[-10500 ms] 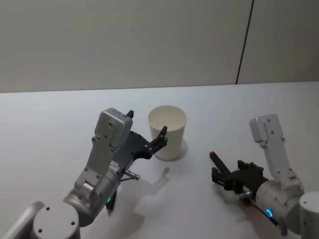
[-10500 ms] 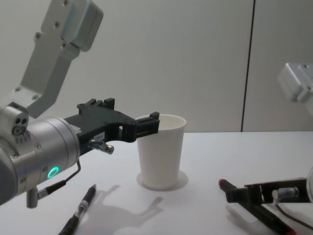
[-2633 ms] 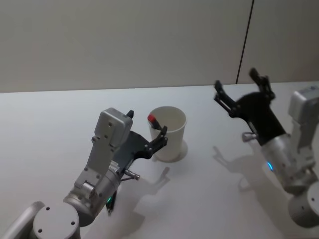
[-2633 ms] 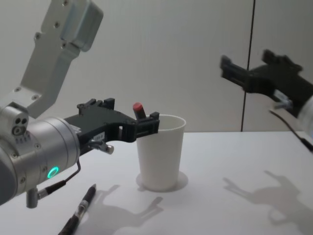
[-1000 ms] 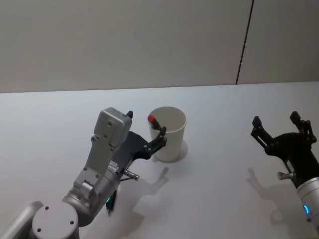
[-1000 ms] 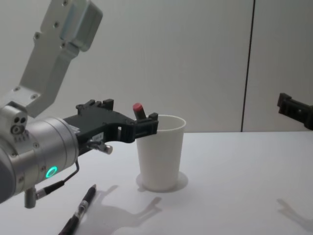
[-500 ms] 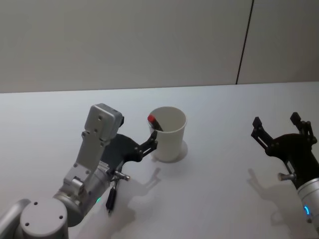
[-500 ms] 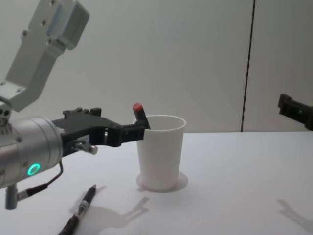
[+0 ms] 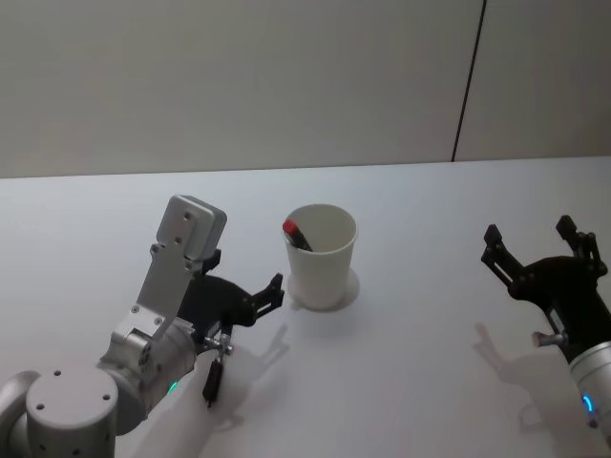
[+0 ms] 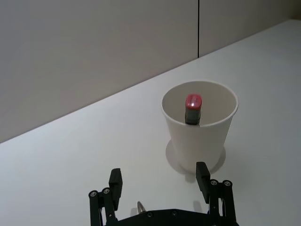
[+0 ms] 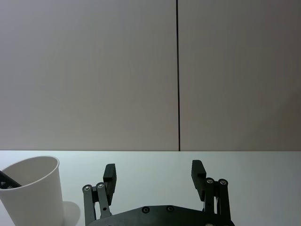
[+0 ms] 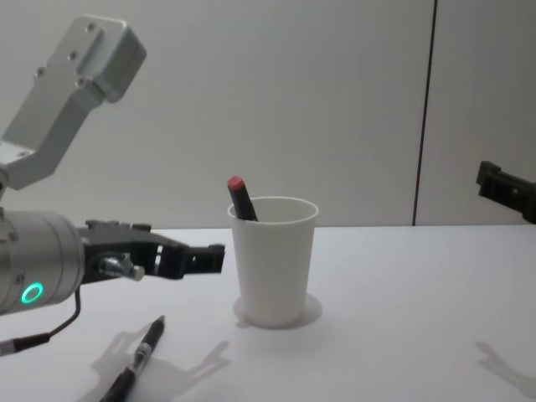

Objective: Place the pen into the pen holder.

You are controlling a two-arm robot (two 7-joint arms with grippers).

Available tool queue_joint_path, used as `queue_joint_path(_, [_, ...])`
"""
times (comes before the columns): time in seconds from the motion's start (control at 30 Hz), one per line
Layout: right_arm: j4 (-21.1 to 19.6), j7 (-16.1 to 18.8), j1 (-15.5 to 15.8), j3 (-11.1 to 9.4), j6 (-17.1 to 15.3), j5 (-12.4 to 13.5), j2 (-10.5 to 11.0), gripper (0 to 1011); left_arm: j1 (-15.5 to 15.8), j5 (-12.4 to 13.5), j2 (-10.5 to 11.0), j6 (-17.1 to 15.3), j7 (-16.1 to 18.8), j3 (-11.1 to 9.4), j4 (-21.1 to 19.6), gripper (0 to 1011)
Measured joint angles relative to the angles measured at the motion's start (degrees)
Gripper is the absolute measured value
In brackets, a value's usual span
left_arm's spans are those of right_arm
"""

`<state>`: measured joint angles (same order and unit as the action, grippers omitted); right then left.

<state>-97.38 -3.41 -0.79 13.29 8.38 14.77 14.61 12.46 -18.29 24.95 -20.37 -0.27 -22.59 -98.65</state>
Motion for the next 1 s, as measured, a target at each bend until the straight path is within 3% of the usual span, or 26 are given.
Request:
queue_joint_path(0.47, [-0.03,0.01,0.04,0.00,0.00,-0.01,0.00,1001,0.42,-1.51,-0.96,-13.87,4.95,0.86,-1.33,1000])
queue_joint_path(1.0, [-0.03,0.01,0.03,0.00,0.00,-0.01,0.00,1001,0.48,-1.85,-2.29,-21.77,7.99,1.35,-1.80,1000])
